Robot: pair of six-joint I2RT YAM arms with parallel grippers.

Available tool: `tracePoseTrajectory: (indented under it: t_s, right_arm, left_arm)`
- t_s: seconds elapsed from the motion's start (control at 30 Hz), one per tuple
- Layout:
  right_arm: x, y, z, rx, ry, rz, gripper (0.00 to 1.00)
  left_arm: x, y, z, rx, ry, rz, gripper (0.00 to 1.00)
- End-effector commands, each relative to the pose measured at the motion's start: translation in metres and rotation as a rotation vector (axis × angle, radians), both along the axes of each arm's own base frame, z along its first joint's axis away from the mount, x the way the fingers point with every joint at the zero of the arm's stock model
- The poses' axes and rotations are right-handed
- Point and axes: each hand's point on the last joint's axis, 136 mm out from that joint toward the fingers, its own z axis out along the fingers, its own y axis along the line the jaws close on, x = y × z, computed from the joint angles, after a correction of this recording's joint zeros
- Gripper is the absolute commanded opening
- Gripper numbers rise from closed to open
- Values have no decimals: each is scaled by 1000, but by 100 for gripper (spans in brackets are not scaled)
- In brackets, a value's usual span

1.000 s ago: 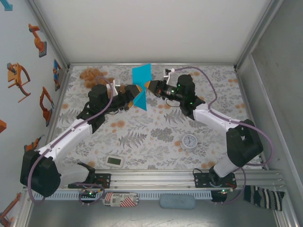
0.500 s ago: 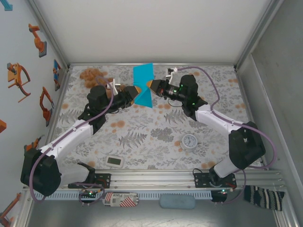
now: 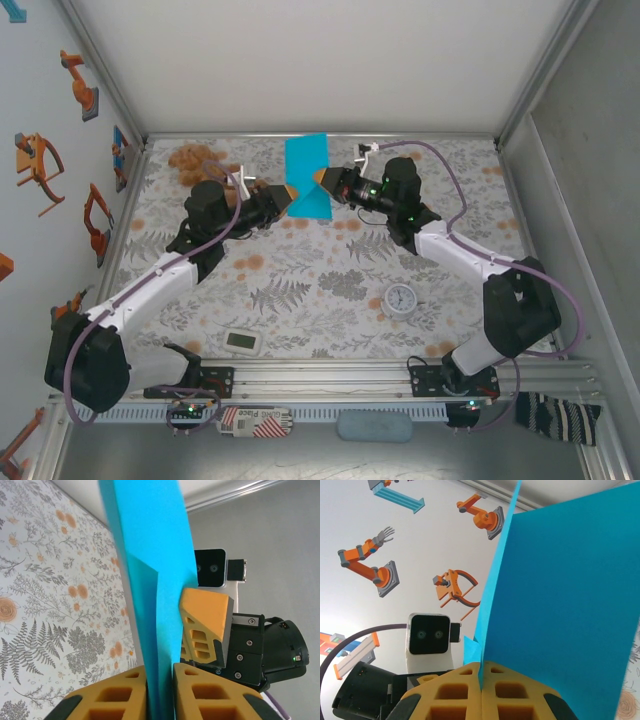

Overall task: Fold a paper plane with a square sheet of paper (pick it up from the middle)
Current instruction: Turn over the paper at the center of the table.

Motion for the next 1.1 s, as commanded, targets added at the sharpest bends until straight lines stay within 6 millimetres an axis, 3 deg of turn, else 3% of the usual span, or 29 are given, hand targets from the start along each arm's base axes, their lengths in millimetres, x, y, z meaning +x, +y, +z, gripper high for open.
tracePoseTrajectory:
  t_s: [0.0,0.17,0.27,0.43,0.53,0.7,0.83,0.93,1.07]
  right_arm:
    - [-4,-6,4,-3,-11,4,11]
    - [1,-17,-6,-63,2,-38,21]
    - [4,-28,-13,-117,14,-85,33]
    - [10,-62,-43,-293,60,-216,44]
    - [9,-89,-59,-430,72,-319,46]
    - [3,-127,-73,-601,71,-449,47]
    - [-1,-148,-74,-683,67,-525,47]
    - [-3,-161,-70,-723,63,-576,47]
    - [-8,-179,-66,-763,53,-647,47]
  left_arm:
    - [3,-1,12,-3,-55,-17,16]
    - [11,-1,5,13,-44,-20,10]
    - [18,1,-4,28,-29,-15,9]
    - [29,9,-33,141,19,4,7]
    - [30,23,-63,344,64,34,6]
    - [26,66,-98,839,57,117,6]
    - [23,91,-104,1237,-6,150,7]
    - [26,100,-107,1409,-15,174,7]
    - [35,97,-113,1549,-26,182,7]
